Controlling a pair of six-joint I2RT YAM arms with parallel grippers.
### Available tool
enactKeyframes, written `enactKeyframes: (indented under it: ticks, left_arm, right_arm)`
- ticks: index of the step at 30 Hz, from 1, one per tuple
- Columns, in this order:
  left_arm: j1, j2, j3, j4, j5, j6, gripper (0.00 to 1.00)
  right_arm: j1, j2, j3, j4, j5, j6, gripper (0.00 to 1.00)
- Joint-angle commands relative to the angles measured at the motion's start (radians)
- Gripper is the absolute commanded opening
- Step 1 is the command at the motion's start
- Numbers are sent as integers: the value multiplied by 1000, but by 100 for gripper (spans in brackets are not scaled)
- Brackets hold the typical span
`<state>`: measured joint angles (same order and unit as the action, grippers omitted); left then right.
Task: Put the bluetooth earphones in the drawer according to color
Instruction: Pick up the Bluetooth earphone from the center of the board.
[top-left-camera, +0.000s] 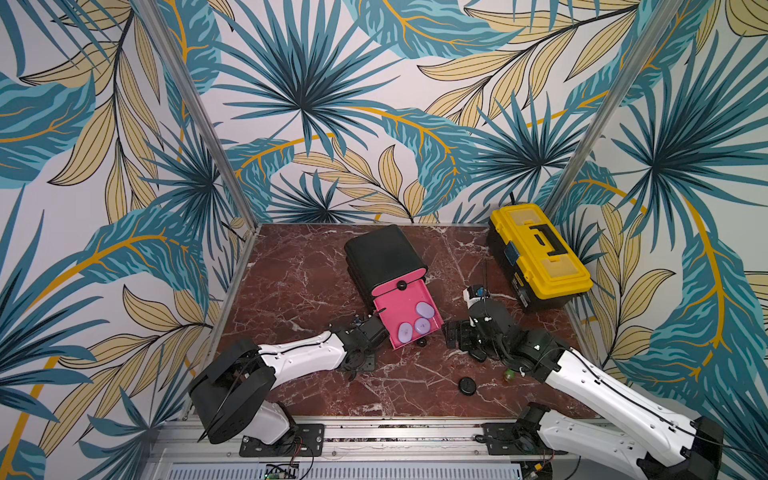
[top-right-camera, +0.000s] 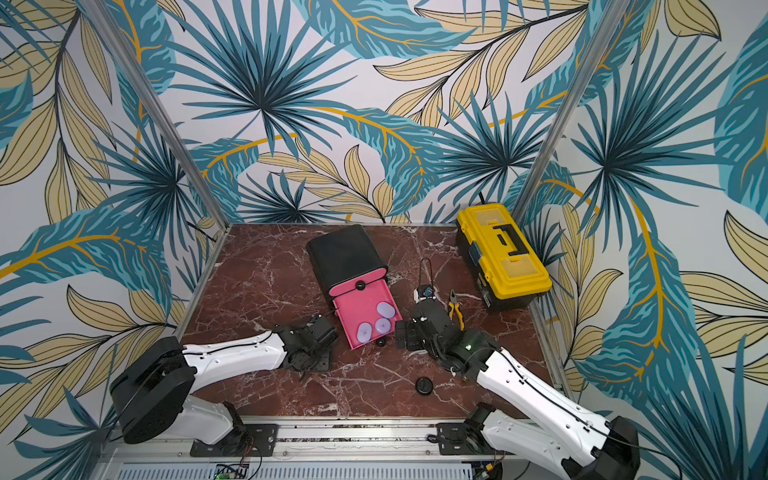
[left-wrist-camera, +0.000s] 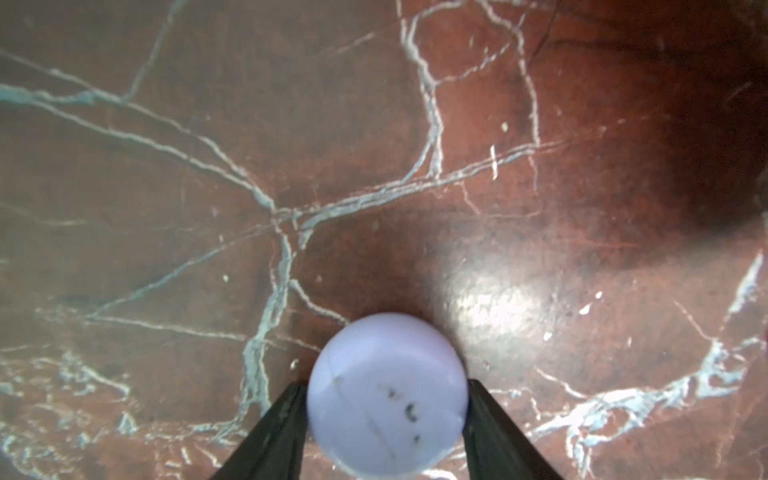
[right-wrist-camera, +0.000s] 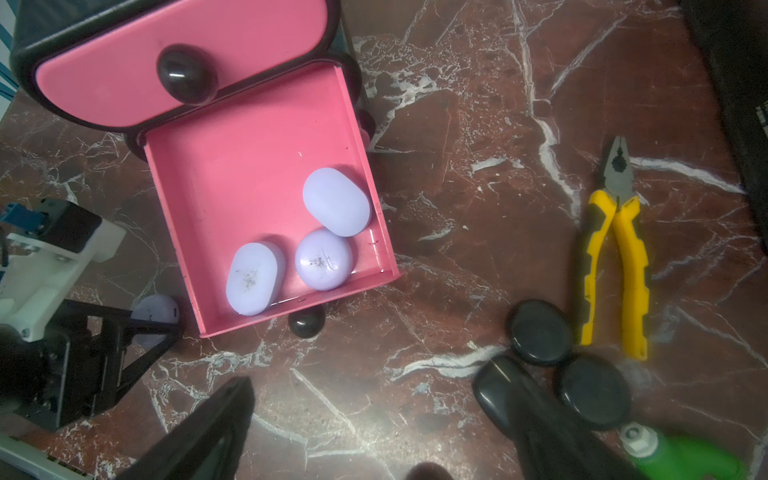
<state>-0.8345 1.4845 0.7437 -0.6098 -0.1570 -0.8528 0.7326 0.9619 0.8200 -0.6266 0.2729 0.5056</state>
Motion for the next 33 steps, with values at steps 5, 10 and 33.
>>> enactKeyframes:
  ticks: [5, 10, 33]
  left_arm:
    - [6, 69, 52, 0, -20, 26, 70]
    - [5, 79, 54, 17, 0, 32, 63]
    - [-55, -106, 269, -157, -77, 142, 47]
  right_arm:
    - [0, -16, -28, -13, 20, 11, 100]
    - [0, -28, -37, -15, 22, 11, 100]
    - [0, -69, -82, -16, 74, 71, 100]
